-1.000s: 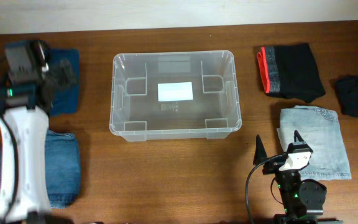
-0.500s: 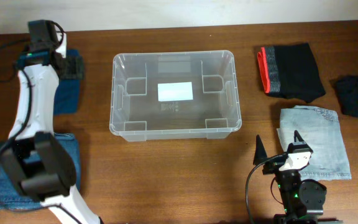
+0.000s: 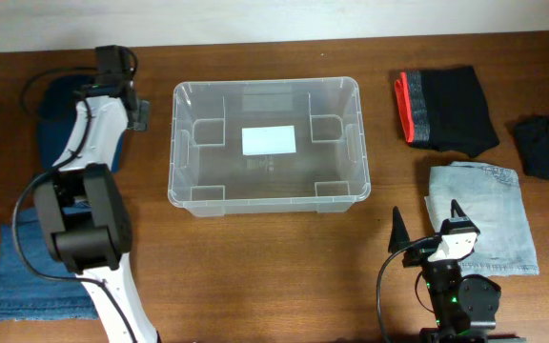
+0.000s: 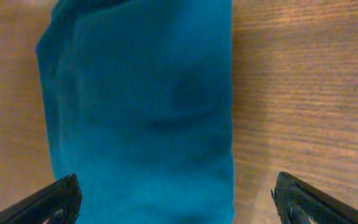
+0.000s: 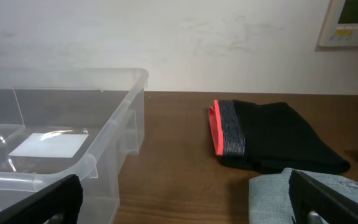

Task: Pack container
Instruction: 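Lower the left gripper and grasp the teal shirt's near edge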

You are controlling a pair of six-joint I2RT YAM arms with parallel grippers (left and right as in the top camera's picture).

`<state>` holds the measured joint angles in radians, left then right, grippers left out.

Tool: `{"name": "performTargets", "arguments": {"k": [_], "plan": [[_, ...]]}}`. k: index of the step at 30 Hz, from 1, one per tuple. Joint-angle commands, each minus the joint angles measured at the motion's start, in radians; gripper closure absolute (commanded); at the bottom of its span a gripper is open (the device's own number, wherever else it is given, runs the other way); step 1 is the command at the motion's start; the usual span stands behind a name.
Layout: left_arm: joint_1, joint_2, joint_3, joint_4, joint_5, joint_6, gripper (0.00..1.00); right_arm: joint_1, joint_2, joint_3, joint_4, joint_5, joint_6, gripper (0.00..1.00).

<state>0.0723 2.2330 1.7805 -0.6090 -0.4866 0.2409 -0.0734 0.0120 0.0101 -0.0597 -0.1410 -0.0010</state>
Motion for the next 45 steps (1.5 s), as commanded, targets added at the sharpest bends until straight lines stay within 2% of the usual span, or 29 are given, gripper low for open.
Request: {"name": "performTargets", "arguments": {"k": [1, 24, 33, 41, 45], "plan": [[0.000, 0.043, 0.019, 0.003, -0.097, -0.067, 0.01, -0.006, -0.009, -0.005, -0.005, -0.006, -0.002, 0.01], [0.002, 0.118, 0.019, 0.031, -0.122, -0.147, 0.01, -0.006, -0.009, -0.005, -0.005, -0.006, -0.002, 0.01], [0.002, 0.137, 0.018, 0.050, -0.218, -0.147, 0.01, -0.006, -0.009, -0.005, -0.005, -0.006, -0.002, 0.01], [0.002, 0.201, 0.018, 0.045, -0.232, -0.146, 0.01, -0.006, -0.009, -0.005, -0.005, -0.006, -0.002, 0.01], [0.002, 0.242, 0.018, 0.057, -0.326, -0.147, 0.01, -0.006, -0.009, -0.005, -0.005, -0.006, -0.002, 0.01]]}}
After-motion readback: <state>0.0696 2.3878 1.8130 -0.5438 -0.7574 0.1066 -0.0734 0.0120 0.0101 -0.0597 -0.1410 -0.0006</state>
